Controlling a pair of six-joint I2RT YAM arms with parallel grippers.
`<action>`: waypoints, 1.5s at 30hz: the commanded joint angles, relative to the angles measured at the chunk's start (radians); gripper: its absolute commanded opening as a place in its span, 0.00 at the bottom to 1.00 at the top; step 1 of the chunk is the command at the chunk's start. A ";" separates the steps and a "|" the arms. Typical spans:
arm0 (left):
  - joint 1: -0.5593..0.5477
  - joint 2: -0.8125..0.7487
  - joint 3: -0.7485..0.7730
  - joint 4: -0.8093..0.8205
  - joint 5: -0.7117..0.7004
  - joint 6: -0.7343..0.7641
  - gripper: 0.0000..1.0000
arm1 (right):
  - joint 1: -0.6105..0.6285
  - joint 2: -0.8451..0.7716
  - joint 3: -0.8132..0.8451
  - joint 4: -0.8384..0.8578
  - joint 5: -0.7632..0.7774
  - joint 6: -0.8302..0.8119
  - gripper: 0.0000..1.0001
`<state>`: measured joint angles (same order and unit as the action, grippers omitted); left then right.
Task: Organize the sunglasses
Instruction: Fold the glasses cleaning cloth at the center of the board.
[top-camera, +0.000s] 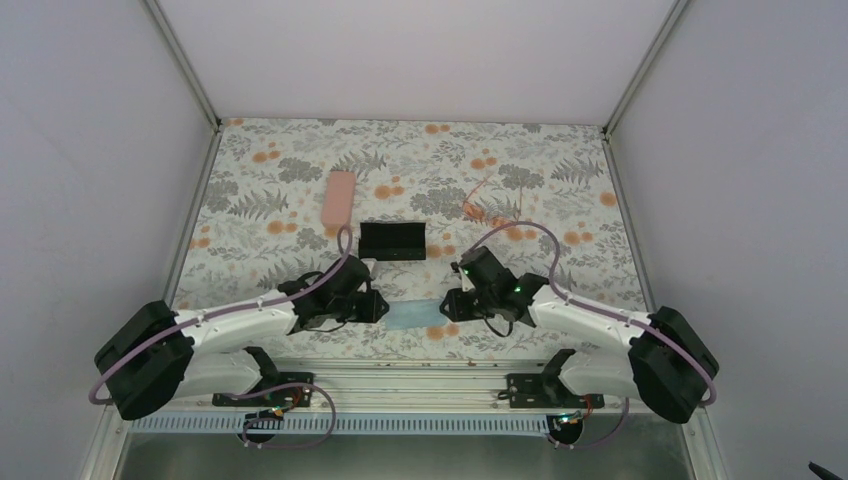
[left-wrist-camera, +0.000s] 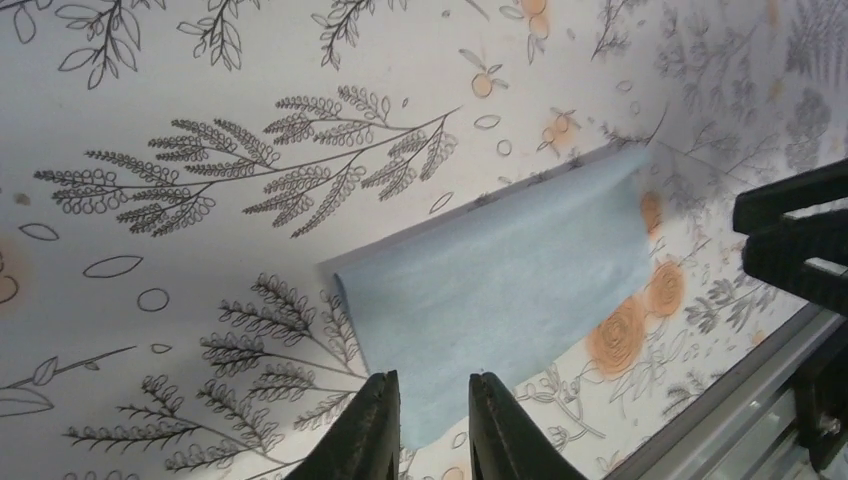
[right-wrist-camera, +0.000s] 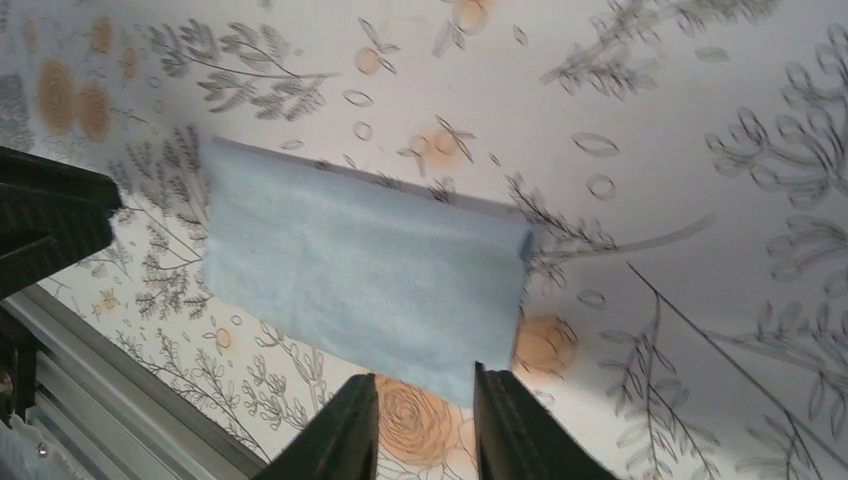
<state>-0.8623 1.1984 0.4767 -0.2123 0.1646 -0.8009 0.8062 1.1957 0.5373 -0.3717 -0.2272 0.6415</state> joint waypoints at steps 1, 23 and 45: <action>-0.007 0.004 0.021 0.056 0.039 0.004 0.14 | 0.024 0.054 0.067 0.038 -0.011 0.017 0.23; -0.037 0.323 0.108 0.014 -0.137 -0.106 0.06 | 0.120 0.380 0.144 0.127 0.234 0.235 0.16; -0.037 0.227 0.117 0.067 -0.091 -0.102 0.07 | 0.117 0.255 0.158 0.189 0.139 0.072 0.21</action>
<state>-0.9035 1.4410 0.6170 -0.1566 0.0639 -0.8799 0.9264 1.3743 0.6727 -0.3092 0.0875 0.7925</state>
